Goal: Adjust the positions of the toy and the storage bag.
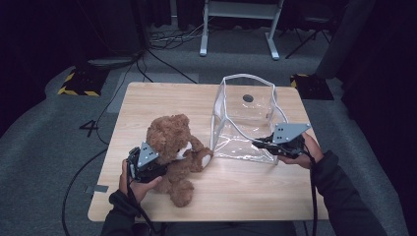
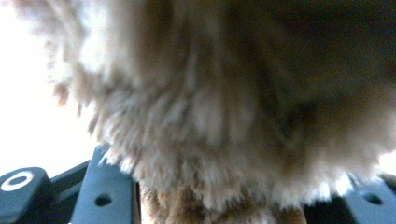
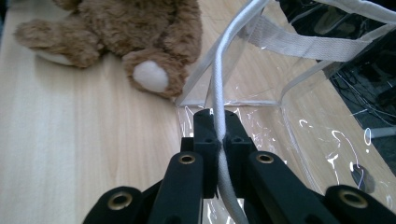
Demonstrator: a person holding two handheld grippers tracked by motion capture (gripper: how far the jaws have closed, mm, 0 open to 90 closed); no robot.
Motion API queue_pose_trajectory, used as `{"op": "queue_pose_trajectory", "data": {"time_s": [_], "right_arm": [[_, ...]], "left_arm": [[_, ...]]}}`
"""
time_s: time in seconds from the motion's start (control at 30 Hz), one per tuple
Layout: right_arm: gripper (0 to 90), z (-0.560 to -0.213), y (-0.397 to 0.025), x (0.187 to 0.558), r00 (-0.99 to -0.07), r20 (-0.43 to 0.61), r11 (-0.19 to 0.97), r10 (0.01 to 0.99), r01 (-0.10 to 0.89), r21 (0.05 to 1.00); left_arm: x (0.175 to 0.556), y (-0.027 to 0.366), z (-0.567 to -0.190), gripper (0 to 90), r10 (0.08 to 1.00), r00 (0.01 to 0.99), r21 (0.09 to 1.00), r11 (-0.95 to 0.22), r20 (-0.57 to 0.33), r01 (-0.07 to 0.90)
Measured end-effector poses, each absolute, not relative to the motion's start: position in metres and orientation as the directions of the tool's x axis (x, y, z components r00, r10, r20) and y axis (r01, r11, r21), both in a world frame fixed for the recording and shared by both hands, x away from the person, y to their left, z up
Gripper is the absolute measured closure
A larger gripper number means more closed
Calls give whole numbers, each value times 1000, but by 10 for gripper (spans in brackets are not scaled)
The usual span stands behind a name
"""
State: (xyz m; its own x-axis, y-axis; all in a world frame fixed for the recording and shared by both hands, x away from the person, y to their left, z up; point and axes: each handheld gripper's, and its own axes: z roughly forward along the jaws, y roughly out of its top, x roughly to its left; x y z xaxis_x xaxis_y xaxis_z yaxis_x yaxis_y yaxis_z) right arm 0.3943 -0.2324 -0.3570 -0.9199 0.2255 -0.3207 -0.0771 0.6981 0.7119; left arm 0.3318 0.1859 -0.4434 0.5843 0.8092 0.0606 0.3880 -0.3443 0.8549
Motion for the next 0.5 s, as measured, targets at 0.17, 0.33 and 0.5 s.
{"op": "queue_pose_trajectory", "data": {"time_s": [0.17,0.33,0.5], "right_arm": [[873,-358,-241,372,-924,-329,694,196,-106,712],[872,-357,-246,359,-925,-334,693,181,-121,711],[733,-352,-252,348,-928,-312,660,204,-105,744]], "left_arm": [[332,186,-443,494,810,583,855,-344,61,389],[332,185,-443,495,811,582,854,-343,60,390],[332,185,-443,495,811,583,855,-344,61,389]]}}
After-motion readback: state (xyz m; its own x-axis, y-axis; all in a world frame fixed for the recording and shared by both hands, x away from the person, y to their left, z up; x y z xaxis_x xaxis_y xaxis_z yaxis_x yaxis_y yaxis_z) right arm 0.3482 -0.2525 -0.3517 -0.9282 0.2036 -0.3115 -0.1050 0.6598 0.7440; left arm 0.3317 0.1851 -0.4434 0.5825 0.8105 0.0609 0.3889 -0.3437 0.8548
